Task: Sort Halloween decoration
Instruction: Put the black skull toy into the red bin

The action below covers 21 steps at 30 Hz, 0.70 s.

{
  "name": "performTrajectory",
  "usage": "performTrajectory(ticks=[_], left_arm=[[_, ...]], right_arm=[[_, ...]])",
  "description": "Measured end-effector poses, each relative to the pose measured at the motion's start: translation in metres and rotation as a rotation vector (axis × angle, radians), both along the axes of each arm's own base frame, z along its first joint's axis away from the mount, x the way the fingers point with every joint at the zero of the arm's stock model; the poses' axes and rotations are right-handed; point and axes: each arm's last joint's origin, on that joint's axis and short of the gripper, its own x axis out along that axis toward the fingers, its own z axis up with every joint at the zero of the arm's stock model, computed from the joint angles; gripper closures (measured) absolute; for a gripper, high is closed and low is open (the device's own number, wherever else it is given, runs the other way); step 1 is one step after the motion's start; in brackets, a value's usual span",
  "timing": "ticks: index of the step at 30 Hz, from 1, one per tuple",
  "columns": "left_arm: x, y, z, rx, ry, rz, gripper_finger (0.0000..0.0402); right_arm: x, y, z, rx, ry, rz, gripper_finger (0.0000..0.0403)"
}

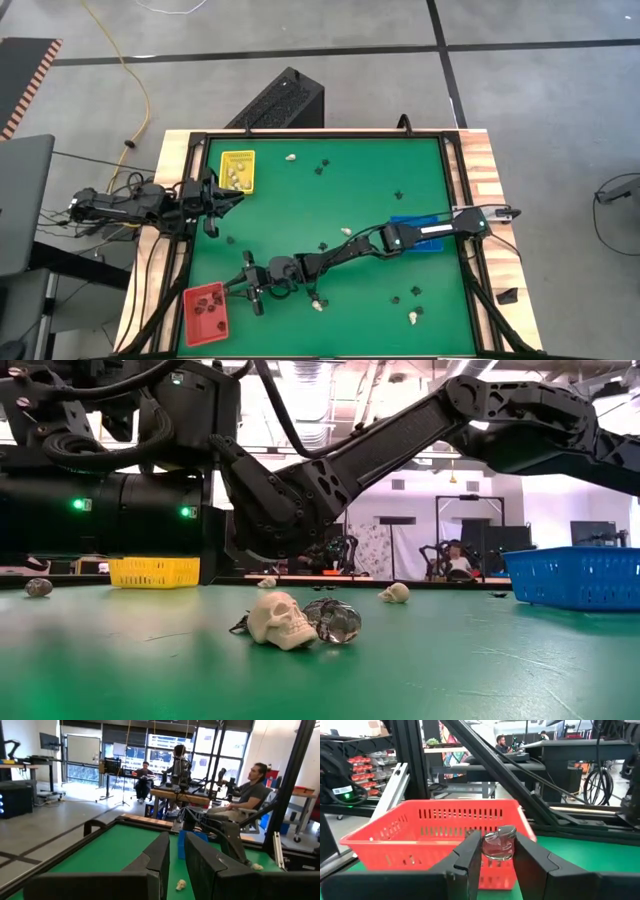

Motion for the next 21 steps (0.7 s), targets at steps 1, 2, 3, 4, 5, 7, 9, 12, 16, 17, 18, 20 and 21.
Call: performTrajectory(ticks=[1,2,3,4,5,7,9,12,16,17,18,20,21], left_arm=[[0.000,0.000,0.000,-0.003,-0.001,0.000,0.0354],[0.000,0.000,0.000,-0.005,-0.001,-0.001,0.0354],[0.000,0.000,0.000,-0.006,-0.001,-0.001,0.0354],[0.000,0.000,0.000,-0.007,0.001,-0.001,0.0354],[0.000,0.000,-0.001,-0.012,0.004,-0.003,0.0354],[0.001,0.000,-0.003,-0.027,0.024,-0.013,0.0354],[0.001,-0.001,-0.006,-0.033,0.058,-0.037,0.0354],[0.004,-0.003,-0.012,-0.045,0.122,-0.099,0.0356],[0.005,-0.005,0.001,-0.085,0.250,-0.148,0.0371],[0.005,-0.006,0.007,-0.099,0.295,-0.153,0.0378],[0.004,-0.007,0.012,-0.113,0.353,-0.160,0.0384],[0.005,-0.010,0.022,-0.147,0.474,-0.176,0.0396],[0.007,-0.012,0.027,-0.165,0.530,-0.186,0.0398]], right_arm=[[0.000,0.000,0.000,0.001,-0.002,0.000,0.0270],[0.000,0.001,0.001,0.002,-0.007,0.002,0.0267],[-0.001,0.003,0.001,0.003,-0.014,0.005,0.0266],[-0.002,0.005,0.002,0.005,-0.020,0.009,0.0265],[-0.002,0.006,0.002,0.006,-0.023,0.010,0.0264],[-0.002,0.007,0.004,0.005,-0.021,0.013,0.0266],[-0.002,0.006,0.006,0.013,-0.024,0.013,0.0270],[-0.002,0.008,0.014,0.018,-0.025,0.018,0.0275],[-0.006,0.021,0.030,-0.009,-0.051,0.054,0.0277],[-0.007,0.023,0.032,-0.013,-0.055,0.062,0.0277],[-0.008,0.025,0.033,-0.015,-0.056,0.070,0.0277],[-0.008,0.028,0.033,-0.019,-0.051,0.073,0.0278],[-0.008,0.028,0.034,-0.033,-0.044,0.071,0.0278]])
